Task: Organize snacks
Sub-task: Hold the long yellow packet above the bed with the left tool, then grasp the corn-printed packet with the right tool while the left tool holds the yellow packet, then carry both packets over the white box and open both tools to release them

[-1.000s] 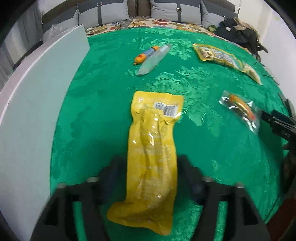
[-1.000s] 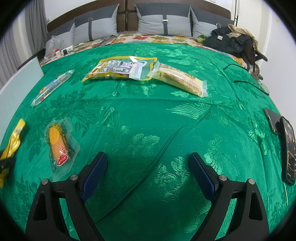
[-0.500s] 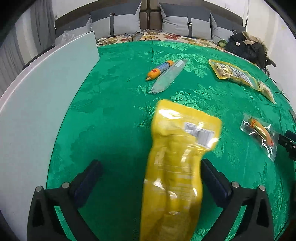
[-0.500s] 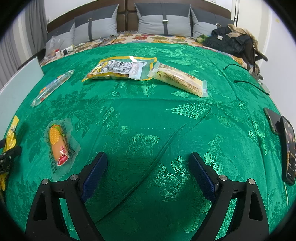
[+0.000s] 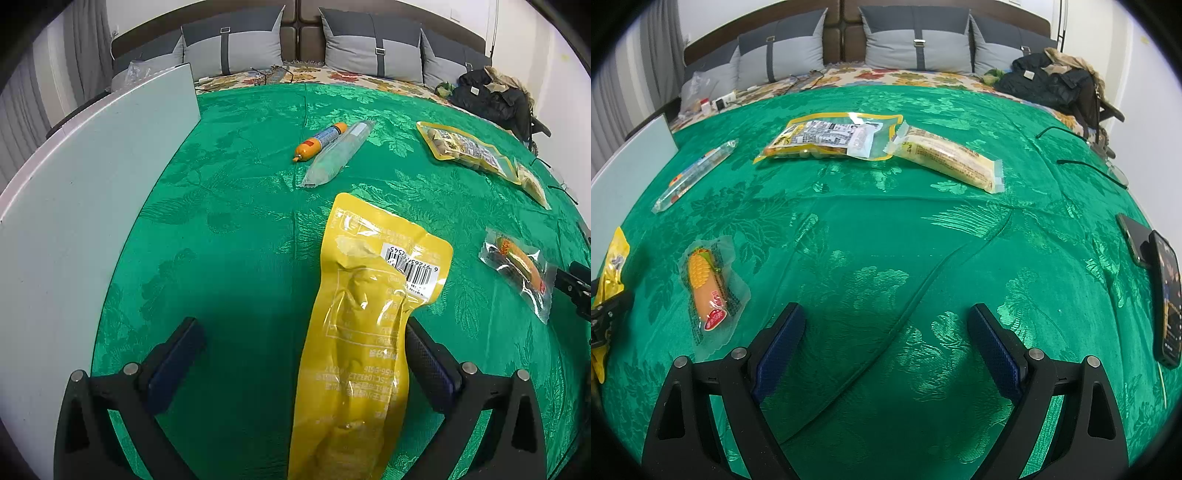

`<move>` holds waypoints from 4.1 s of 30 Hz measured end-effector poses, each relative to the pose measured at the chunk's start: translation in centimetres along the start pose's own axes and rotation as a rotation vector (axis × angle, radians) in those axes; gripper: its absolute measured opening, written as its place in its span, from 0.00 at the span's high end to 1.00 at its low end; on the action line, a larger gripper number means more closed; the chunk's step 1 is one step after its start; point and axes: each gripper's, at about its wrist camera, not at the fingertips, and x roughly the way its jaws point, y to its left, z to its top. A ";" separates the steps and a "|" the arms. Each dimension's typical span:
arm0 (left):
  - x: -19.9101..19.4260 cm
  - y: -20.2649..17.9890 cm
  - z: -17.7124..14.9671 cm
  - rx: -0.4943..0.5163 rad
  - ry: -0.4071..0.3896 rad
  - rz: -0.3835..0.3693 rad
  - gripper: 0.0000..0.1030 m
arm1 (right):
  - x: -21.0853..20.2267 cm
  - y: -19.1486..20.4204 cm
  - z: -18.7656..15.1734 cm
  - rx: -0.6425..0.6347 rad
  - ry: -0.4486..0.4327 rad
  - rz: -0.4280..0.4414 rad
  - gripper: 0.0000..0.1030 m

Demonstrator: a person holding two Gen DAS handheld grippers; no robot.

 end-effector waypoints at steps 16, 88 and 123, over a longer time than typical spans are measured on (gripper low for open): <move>0.0 -0.2 0.1 -0.002 -0.003 -0.004 0.00 | 0.0 -0.1 0.0 0.000 0.000 0.000 0.10; 0.0 -0.2 -0.1 -0.002 -0.004 -0.002 0.00 | 0.0 -0.2 0.0 0.002 0.001 0.001 0.10; -16.7 10.8 1.2 -0.310 -0.091 -0.375 0.54 | -9.3 17.2 8.5 -0.121 0.194 0.540 0.56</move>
